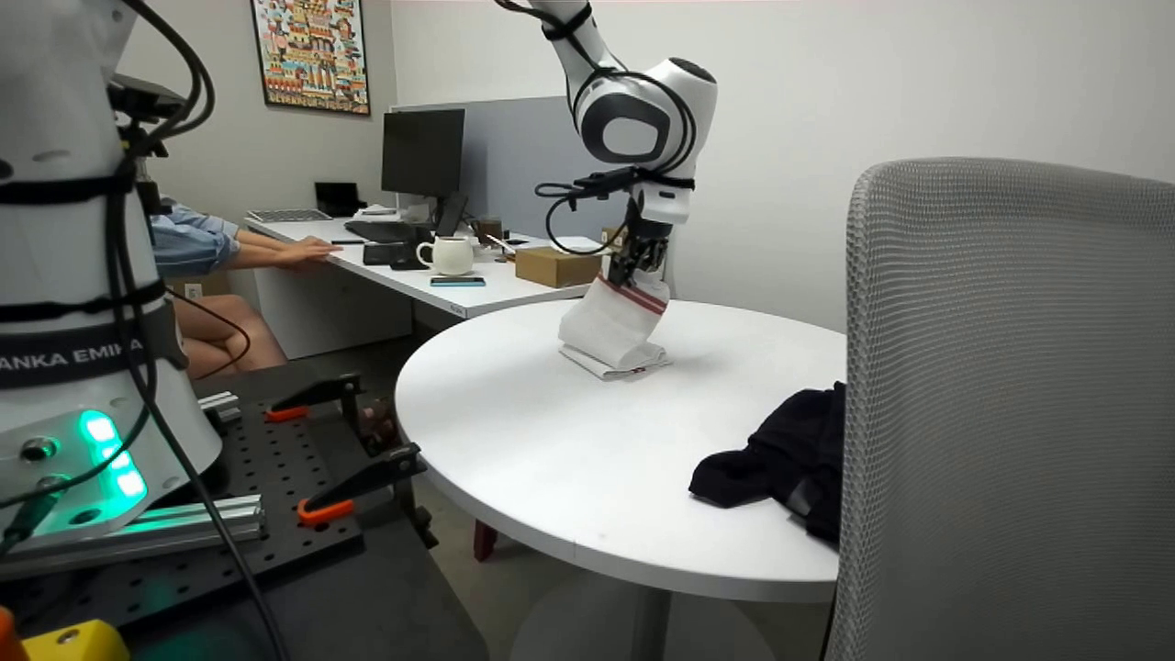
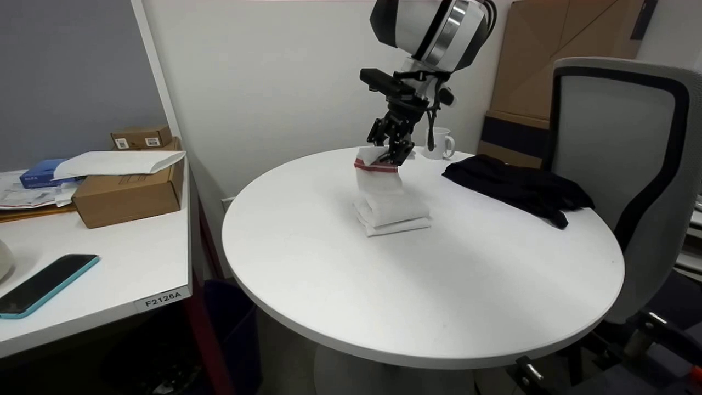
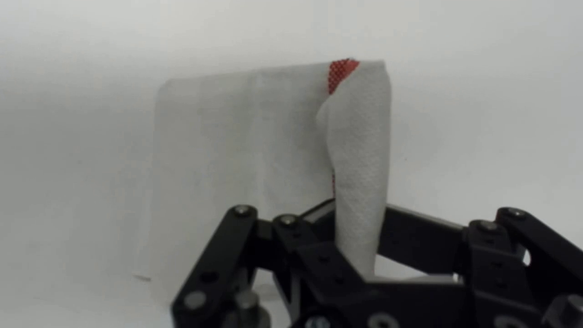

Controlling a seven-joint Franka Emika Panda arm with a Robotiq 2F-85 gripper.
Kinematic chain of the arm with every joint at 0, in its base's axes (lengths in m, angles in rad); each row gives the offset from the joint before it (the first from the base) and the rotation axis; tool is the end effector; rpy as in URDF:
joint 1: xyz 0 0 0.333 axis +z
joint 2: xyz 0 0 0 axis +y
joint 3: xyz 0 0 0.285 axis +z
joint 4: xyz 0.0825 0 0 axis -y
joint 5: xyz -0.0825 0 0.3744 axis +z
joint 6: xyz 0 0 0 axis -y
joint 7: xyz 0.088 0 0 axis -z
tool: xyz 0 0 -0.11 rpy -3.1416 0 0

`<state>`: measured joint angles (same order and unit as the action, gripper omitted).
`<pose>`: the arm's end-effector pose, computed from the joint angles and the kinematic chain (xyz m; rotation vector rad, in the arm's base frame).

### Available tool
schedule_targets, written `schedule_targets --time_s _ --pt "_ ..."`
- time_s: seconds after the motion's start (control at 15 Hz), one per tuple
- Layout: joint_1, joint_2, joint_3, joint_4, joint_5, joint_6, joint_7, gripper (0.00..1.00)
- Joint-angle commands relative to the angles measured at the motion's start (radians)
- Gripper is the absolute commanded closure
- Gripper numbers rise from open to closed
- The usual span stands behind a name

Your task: Fold the towel four times over

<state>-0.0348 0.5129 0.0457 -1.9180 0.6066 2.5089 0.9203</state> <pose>0.6141 0.0025 0.2076 -2.1065 1.7705 0.1590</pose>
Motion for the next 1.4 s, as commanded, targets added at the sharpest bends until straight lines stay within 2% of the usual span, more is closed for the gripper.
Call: schedule_targets --time_s 0.0,0.93,1.33 --pt "0.007 0.014 -0.003 0.011 0.058 0.069 -0.011 1.00" --pt "0.076 0.131 -0.069 0.020 0.005 0.245 0.125 1.00" --pt "0.117 0.112 -0.032 -0.046 -0.018 0.258 0.080 1.00"
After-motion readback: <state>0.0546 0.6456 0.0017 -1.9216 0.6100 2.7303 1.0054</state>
